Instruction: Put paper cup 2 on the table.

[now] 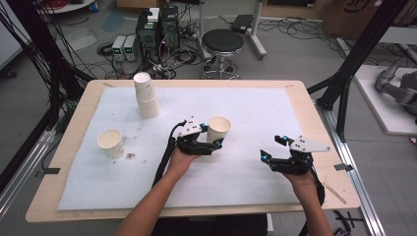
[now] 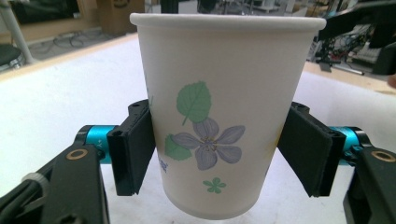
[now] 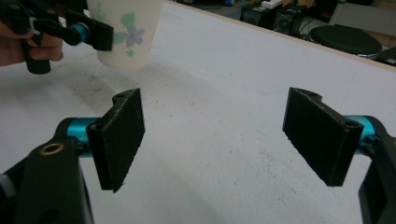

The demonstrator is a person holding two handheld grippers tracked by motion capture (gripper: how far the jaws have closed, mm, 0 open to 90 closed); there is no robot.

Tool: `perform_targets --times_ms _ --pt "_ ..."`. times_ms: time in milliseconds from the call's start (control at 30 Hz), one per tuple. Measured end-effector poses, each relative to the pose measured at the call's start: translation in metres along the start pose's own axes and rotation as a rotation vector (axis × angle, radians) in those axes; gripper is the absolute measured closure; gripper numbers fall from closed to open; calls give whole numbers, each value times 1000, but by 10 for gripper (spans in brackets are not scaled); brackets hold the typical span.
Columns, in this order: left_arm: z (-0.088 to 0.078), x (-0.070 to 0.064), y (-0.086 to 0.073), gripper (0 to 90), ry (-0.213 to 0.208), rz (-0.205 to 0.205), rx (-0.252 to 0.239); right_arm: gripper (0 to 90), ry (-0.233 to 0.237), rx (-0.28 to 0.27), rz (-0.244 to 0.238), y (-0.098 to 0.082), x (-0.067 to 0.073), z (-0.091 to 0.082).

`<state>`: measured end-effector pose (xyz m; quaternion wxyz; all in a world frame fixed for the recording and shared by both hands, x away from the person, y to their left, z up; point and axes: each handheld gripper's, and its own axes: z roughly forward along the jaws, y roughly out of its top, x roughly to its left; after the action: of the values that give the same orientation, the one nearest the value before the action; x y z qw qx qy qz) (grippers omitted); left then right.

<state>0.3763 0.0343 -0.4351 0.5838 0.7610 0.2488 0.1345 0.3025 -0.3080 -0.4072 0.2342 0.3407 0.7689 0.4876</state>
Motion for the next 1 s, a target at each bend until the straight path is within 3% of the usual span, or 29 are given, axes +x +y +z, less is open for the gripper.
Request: perform_targets --times_ms 267,567,1000 --pt "16 -4 -8 306 5 10 95 215 4 -3 -5 0 0 0" --pt "18 -6 -12 309 9 33 182 215 8 1 -5 0 1 1" --pt "7 -10 -17 307 31 37 208 215 14 2 -7 1 2 1"
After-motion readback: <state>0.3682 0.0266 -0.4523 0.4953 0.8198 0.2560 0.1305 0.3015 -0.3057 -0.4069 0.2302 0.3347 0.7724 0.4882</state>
